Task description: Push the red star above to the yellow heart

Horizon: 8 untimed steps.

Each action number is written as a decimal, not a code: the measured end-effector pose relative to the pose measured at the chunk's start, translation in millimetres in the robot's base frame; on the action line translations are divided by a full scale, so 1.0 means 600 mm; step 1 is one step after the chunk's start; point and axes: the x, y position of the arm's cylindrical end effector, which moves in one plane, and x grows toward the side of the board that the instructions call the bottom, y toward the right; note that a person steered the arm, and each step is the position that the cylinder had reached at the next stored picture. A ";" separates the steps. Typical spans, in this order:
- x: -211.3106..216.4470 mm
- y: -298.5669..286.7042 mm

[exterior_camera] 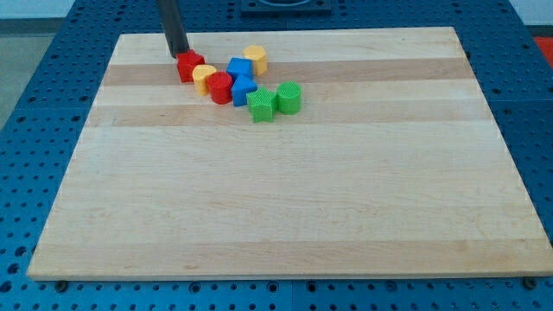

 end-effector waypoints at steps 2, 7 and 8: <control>0.035 0.047; 0.108 0.105; 0.114 0.123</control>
